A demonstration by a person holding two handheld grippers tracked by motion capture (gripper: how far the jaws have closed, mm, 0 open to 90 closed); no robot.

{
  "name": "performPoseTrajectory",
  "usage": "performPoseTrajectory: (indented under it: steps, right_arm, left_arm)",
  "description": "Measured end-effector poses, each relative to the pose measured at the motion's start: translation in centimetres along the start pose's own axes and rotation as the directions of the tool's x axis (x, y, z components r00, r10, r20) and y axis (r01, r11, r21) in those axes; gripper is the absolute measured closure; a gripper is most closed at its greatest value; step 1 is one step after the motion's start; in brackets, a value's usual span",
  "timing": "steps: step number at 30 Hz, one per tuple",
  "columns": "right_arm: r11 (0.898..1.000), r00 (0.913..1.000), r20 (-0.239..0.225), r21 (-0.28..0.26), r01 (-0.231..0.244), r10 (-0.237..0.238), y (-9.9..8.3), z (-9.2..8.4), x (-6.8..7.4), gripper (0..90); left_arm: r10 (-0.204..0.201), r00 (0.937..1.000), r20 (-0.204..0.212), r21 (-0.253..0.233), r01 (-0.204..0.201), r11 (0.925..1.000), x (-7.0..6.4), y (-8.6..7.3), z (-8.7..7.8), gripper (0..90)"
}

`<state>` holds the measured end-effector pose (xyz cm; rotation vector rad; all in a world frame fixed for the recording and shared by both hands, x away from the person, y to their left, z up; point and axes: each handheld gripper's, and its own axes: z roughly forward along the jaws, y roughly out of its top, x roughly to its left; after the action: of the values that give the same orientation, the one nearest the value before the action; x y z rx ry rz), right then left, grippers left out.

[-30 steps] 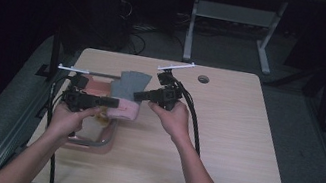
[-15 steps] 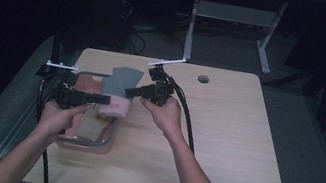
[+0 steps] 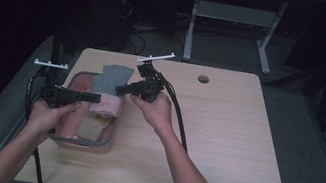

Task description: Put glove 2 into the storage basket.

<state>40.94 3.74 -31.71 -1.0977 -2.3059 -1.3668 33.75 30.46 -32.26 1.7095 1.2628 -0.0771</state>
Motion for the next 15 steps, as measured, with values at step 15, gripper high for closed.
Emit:
performPoseTrajectory:
  steps: [15]
  right_arm:
    - [1.0,0.9993,-0.034,0.025,-0.016,0.017,0.3,2.6,-0.2,77.7]
  left_arm:
    - [-0.018,0.999,-0.042,0.015,0.019,0.9997,1.6,-0.5,-1.1,69.5]
